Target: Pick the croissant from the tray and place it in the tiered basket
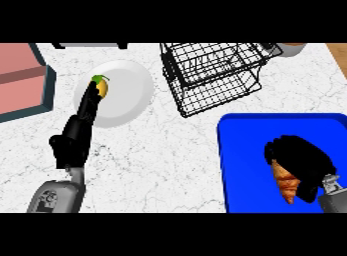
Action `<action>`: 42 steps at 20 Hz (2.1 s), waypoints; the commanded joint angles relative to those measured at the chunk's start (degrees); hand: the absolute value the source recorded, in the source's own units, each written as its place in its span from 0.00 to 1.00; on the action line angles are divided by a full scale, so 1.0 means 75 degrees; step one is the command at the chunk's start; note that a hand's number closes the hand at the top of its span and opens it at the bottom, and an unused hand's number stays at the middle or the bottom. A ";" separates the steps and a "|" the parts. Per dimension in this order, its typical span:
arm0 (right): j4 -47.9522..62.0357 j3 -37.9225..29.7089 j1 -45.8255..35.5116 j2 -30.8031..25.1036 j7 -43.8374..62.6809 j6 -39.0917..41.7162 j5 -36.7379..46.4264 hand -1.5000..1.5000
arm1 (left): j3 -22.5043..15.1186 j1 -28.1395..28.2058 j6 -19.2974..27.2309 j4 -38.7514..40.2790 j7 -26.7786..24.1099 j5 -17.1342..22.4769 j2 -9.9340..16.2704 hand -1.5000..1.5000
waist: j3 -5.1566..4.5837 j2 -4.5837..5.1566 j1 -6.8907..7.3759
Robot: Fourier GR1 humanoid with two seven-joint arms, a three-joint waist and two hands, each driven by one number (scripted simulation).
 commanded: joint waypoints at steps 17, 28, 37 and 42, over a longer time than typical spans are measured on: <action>-0.0737 0.2982 -0.1885 0.3655 0.8088 0.1181 -0.0691 1.00 | -0.0168 -0.0079 0.0013 -0.0015 0.0174 -0.0192 -0.0173 0.50 | 0.0029 0.0023 0.0028; -0.3611 0.1714 -0.4377 0.3662 1.0126 0.3352 -0.2049 1.00 | -0.0171 0.0037 0.0071 0.0189 -0.0054 -0.0218 -0.0296 0.50 | 0.0019 -0.0007 -0.0022; -0.3221 -0.0801 -0.6650 0.3659 1.0507 0.4480 -0.3471 1.00 | -0.0186 0.0414 -0.0127 -0.0532 0.0112 -0.0157 -0.0096 0.50 | 0.0020 -0.0029 0.0017; -0.2082 -0.1222 -0.7082 0.3660 1.1042 0.2417 -0.4663 1.00 | -0.0259 0.0059 0.0006 -0.0279 0.0217 -0.0265 -0.0288 0.50 | 0.0021 0.0012 0.0106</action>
